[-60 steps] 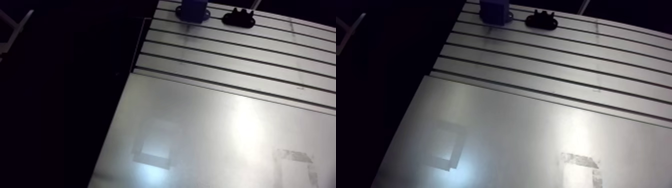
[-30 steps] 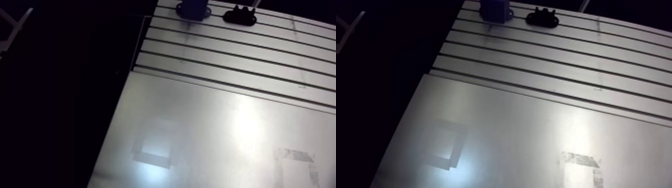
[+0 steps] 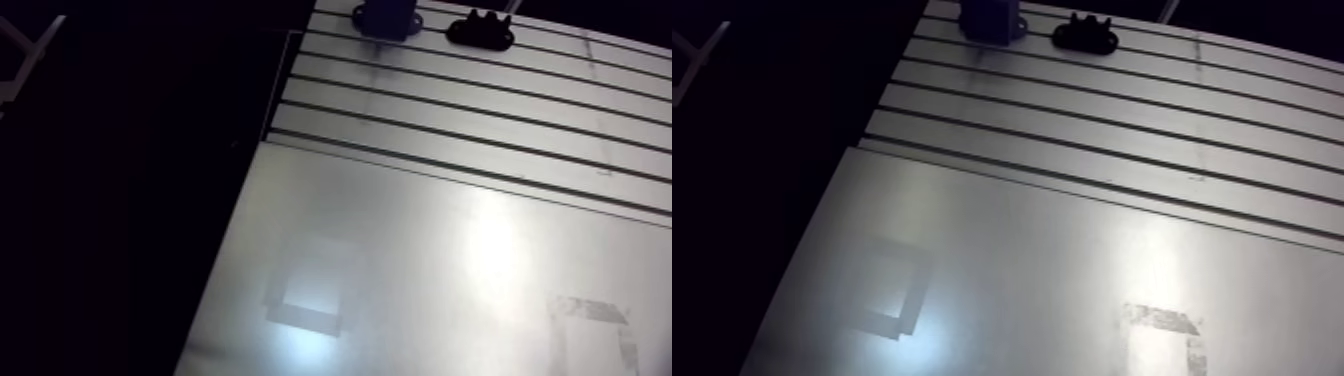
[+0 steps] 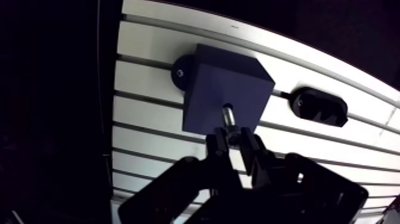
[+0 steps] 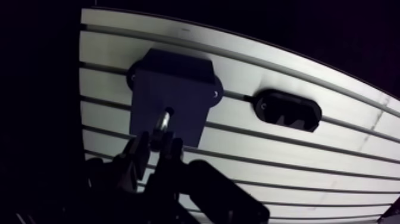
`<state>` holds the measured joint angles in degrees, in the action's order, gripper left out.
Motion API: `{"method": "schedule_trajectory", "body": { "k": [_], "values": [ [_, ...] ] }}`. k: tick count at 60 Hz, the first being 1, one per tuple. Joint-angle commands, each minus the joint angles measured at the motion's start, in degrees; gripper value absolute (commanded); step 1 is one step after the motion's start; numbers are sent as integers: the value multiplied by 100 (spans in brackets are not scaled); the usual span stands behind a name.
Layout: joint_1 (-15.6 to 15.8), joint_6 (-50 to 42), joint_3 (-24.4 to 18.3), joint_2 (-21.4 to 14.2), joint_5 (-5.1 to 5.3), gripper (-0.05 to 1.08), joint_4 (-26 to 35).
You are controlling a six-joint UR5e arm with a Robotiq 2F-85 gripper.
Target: Pick up the M10 bolt and insert it into the hole until fully seated.
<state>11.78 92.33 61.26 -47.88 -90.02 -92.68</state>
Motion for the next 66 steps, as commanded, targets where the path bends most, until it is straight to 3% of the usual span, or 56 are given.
{"method": "schedule_trajectory", "body": {
  "k": [1,66],
  "values": [
    [0,7,28,4,-10,108,0],
    [0,-8,47,48,-20,108,-18]
  ]
}}
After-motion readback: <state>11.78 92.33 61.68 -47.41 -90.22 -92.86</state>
